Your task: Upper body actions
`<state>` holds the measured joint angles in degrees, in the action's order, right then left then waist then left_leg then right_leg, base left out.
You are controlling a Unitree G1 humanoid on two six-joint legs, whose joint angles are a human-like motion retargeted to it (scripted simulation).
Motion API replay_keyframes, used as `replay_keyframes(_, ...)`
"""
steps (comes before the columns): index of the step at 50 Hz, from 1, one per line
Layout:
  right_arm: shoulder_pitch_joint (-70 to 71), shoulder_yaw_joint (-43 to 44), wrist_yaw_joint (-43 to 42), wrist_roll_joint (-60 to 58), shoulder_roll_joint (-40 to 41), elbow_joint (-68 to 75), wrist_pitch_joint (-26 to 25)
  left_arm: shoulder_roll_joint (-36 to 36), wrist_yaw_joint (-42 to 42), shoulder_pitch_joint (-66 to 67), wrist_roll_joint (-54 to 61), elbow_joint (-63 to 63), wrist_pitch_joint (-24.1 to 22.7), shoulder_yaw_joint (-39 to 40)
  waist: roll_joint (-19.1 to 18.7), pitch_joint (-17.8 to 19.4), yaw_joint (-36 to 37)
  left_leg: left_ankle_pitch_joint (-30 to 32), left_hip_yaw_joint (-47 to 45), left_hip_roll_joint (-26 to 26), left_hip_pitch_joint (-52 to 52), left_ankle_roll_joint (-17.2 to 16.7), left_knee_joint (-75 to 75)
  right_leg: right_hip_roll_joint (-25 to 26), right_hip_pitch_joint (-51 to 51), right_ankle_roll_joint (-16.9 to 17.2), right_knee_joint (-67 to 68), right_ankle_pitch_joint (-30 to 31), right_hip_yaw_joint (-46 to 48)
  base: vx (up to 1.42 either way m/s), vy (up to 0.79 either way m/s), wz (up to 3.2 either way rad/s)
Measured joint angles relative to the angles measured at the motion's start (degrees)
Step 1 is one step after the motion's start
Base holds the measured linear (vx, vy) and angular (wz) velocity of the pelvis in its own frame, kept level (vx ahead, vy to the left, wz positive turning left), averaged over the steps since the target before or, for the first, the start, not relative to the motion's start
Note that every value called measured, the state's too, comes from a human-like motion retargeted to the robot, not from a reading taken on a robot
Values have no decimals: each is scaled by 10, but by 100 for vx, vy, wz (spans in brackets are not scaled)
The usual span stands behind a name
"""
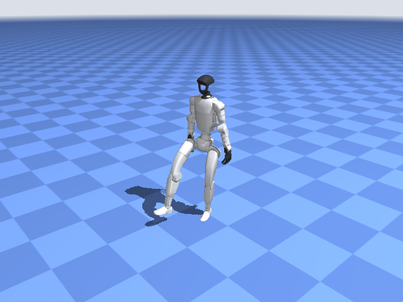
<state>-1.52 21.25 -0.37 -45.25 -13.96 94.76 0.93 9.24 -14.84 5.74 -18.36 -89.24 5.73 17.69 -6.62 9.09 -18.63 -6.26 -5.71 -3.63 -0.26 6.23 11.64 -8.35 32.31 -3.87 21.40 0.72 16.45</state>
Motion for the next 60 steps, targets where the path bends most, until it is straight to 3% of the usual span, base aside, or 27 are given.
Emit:
replay_keyframes(7,14,-15,0,-2,-2,-25,19,2,-16,74,-14,-29,25,50,7,-83,69,9,-7,17,-18,-13,-46,40,-211,8,0,31,26,3,-19,-64)
replay_keyframes(10,34,-12,8,-7,-8,-14,17,11,-27,73,-10,-42,37,71,36,-126,112,2,-42,37,-55,-22,-38,28,-236,8,-21,25,-17,0,-24,-88)
replay_keyframes(12,39,-14,8,-7,-8,-18,19,7,-27,72,3,-38,38,77,57,-135,135,6,-63,52,-66,-30,-41,19,-269,49,-79,-19,-30,-9,-32,-73)
replay_keyframes(15,53,-18,11,-11,-4,-28,21,2,-33,56,20,-22,31,84,80,-115,156,10,-85,62,-61,-41,-44,13,-306,63,-173,-50,-9,-18,-33,-52)
replay_keyframes(17,60,-25,15,-17,1,-31,21,0,-33,44,29,-9,25,88,88,-102,165,13,-99,57,-58,-52,-46,17,-316,62,-208,-28,0,-19,-34,-56)
replay_keyframes(21,76,-26,19,-22,5,-30,15,-11,-20,14,44,13,14,87,81,-98,180,18,-115,26,-83,-75,-35,27,-280,58,-205,-20,-13,-21,-32,-42)
replay_keyframes(25,78,-34,25,-14,10,-36,12,-14,-12,1,53,32,-4,61,65,-74,142,39,-97,5,-84,-95,-38,51,-290,45,-213,-21,0,-12,-29,38)
replay_keyframes(30,60,-23,29,1,15,-29,9,-7,-19,-9,-8,59,0,29,58,-76,112,73,-94,-5,-89,-118,-53,61,-288,35,-216,-29,14,-6,-16,48)
replay_keyframes(35,36,-4,27,1,10,-3,-5,-10,-4,-11,-21,64,-7,-1,67,-83,131,60,-76,3,-84,-107,-43,56,-290,30,-219,-32,16,4,-8,12)
replay_keyframes(43,25,-11,23,-8,3,7,-20,-30,-13,15,-9,50,-6,25,42,-113,113,42,-106,-1,-55,-98,-83,69,-292,35,-214,-43,10,12,10,-8)
replay_keyframes(60,54,-62,60,-35,45,-43,8,-26,-36,18,47,28,15,95,57,-142,118,33,-126,23,-21,-81,-114,55,-293,50,-203,-43,-6,7,8,-13)
